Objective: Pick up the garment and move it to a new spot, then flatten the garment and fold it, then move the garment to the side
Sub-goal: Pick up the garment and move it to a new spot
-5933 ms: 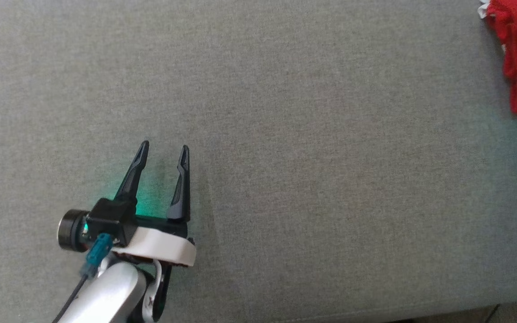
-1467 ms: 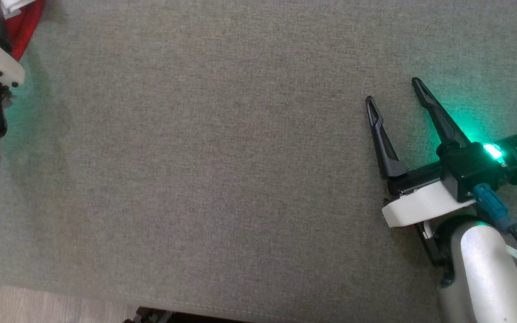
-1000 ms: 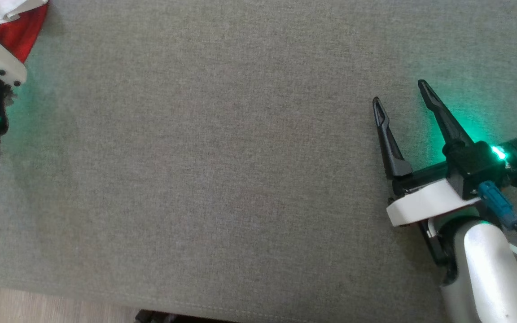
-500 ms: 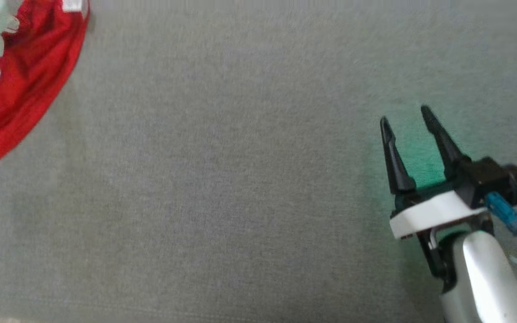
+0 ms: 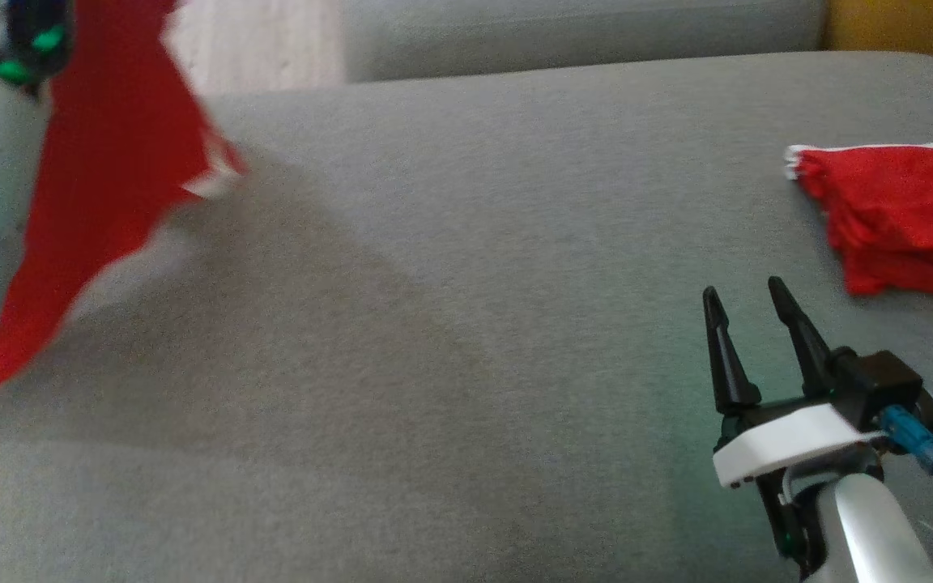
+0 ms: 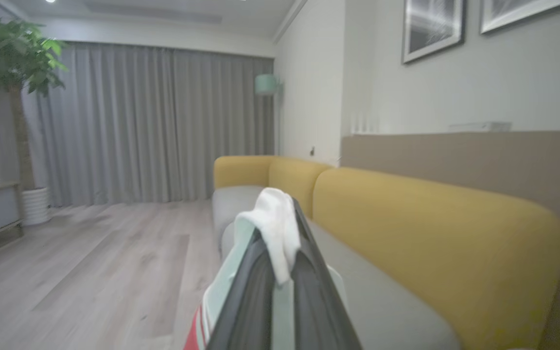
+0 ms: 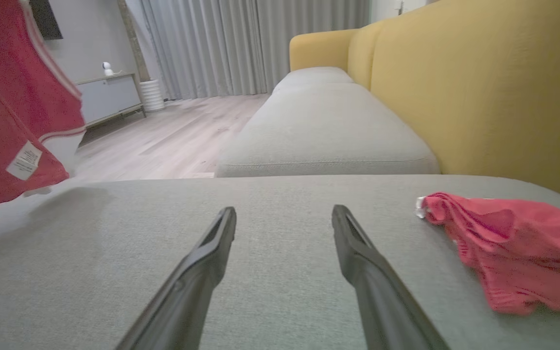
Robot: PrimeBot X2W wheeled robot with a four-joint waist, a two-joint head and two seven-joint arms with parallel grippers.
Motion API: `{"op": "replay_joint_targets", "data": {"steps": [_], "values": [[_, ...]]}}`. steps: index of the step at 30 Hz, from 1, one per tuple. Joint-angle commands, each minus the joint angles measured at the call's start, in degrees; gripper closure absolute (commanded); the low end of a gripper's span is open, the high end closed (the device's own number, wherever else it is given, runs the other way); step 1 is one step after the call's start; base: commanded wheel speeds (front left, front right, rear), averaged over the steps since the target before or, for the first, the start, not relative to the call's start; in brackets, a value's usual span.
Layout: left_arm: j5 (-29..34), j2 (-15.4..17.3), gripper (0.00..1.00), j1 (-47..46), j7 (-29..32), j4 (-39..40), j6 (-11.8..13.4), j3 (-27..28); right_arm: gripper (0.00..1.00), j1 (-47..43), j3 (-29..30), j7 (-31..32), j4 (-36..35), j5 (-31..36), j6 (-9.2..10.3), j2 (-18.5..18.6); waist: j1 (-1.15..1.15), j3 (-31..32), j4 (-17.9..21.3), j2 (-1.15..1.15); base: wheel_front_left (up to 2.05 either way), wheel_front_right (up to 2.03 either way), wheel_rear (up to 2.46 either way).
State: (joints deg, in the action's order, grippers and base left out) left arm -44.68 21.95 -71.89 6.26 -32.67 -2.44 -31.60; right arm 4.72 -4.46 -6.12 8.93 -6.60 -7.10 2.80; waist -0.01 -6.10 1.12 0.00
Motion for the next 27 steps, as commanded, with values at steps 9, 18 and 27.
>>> {"op": "replay_joint_targets", "data": {"steps": [9,18,27], "values": [[-4.3,-4.9,1.00,-5.2,0.3,4.9,2.4,2.9,0.00,0.8,0.2,-2.0,-0.5,-1.0,-0.39,0.1,0.01,1.6,2.8,0.00,0.00,0.00,0.00],[-9.5,-4.1,1.00,14.9,-0.5,7.1,6.2,4.2,0.00,0.4,3.1,-3.2,0.8,-1.1,-0.39,0.1,0.01,0.3,-0.4,0.00,0.00,0.00,0.00],[-11.9,0.4,1.00,38.9,-8.3,2.5,9.8,7.4,0.00,0.5,2.1,-3.1,1.2,-0.9,-0.39,0.1,0.01,-1.9,-1.3,0.00,0.00,0.00,0.00]]}}
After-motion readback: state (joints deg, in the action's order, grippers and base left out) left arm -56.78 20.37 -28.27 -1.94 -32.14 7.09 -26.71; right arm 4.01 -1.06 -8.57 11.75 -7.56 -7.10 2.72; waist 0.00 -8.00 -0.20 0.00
